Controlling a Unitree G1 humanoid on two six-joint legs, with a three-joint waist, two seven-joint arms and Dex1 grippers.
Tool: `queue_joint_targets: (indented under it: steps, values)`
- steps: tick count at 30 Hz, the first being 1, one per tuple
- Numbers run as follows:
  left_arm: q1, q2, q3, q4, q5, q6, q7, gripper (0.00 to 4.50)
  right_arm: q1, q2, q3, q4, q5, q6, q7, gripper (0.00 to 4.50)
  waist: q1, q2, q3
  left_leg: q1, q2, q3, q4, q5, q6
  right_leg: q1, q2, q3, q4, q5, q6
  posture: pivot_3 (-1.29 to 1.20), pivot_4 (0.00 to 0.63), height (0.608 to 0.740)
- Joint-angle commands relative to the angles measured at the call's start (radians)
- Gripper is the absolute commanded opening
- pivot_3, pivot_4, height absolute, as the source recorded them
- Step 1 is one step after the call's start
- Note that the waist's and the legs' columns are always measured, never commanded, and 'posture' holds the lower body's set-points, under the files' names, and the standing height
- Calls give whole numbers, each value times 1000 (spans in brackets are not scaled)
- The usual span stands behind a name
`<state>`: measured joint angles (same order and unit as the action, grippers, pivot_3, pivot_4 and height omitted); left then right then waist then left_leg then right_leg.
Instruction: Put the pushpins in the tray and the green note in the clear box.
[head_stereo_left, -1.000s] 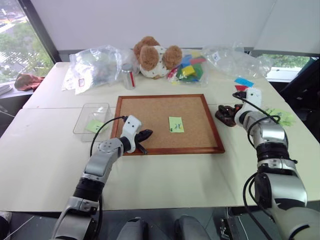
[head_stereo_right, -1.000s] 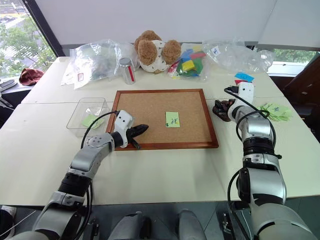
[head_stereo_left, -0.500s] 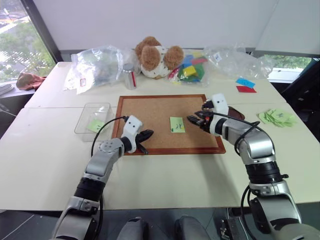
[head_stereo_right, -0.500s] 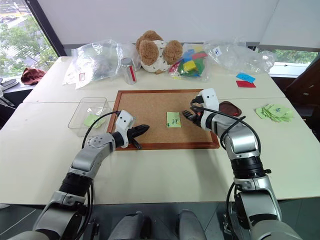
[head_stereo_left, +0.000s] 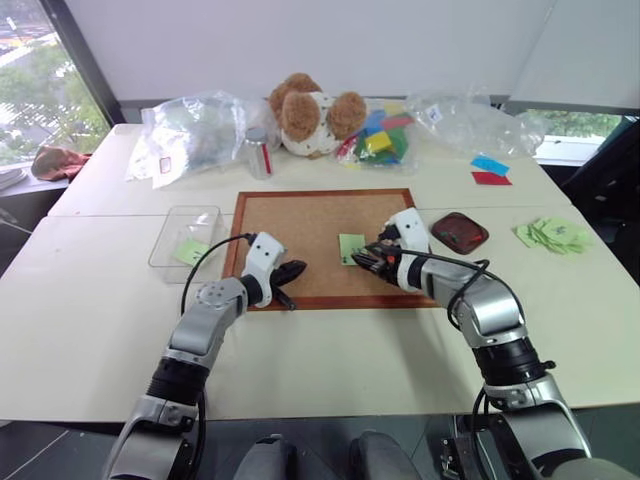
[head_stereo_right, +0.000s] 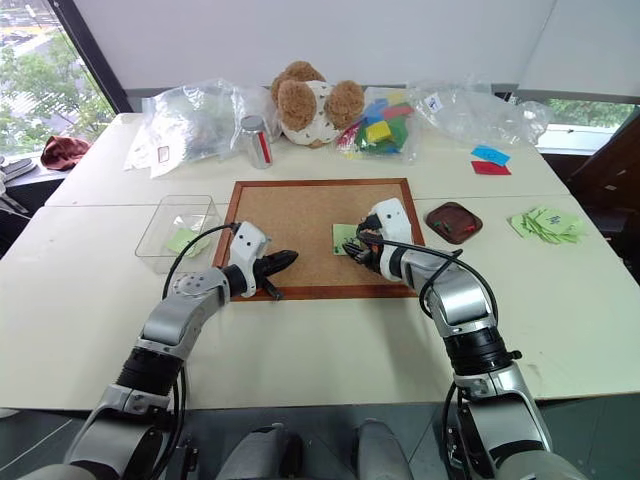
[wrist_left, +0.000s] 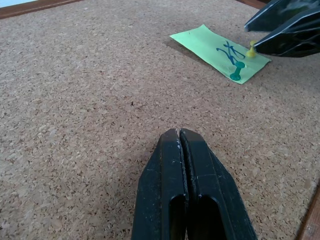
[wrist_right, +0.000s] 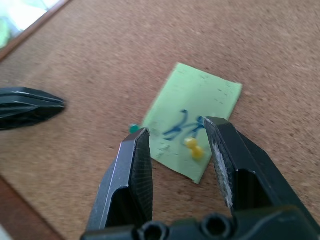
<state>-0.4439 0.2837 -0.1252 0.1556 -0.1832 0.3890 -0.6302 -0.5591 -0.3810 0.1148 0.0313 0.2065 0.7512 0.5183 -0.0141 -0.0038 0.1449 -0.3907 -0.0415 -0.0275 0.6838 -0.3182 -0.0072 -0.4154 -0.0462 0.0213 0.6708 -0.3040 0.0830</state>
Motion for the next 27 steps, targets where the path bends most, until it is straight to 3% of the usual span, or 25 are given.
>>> queue_joint_targets:
  steps: [1, 7, 10, 12, 19, 27]
  values:
    - [28, 11, -16, 7, 12, 32, -6, 0, -20, 2, -3, 23, -12, -42, 9, 1855, 0, 0, 0, 0, 0, 0, 0, 0, 0, 0, 0, 0, 0, 0, 0, 0, 150, 740]
    - [31, 14, -14, 2, 12, 35, -4, 0, -19, 2, -2, 39, -22, -60, 21, 1855, -2, 0, 0, 0, 0, 0, 0, 0, 0, 0, 0, 0, 0, 0, 0, 0, 150, 740]
    - [33, 14, -14, -2, 11, 38, -2, 0, -21, 3, -5, 38, -23, -61, 24, 984, -1, 0, 0, 0, 0, 0, 0, 0, 0, 0, 0, 0, 0, 0, 0, 0, 150, 740]
    - [33, 14, -14, -2, 12, 40, -2, 0, -21, -2, -2, 23, -27, -66, 34, 48, -1, 0, 0, 0, 0, 0, 0, 0, 0, 0, 0, 0, 0, 0, 0, 0, 150, 740]
    - [32, 12, -15, 6, 12, 39, -3, 0, -23, -16, -12, -19, -28, -43, 37, 14, 0, 0, 0, 0, 0, 0, 0, 0, 0, 0, 0, 0, 0, 0, 0, 0, 150, 740]
    - [34, 9, -22, 13, 16, 38, -3, 0, -53, -70, -138, -130, 34, 58, 16, 14, 2, 0, 0, 0, 0, 0, 0, 0, 0, 0, 0, 0, 0, 0, 0, 0, 150, 740]
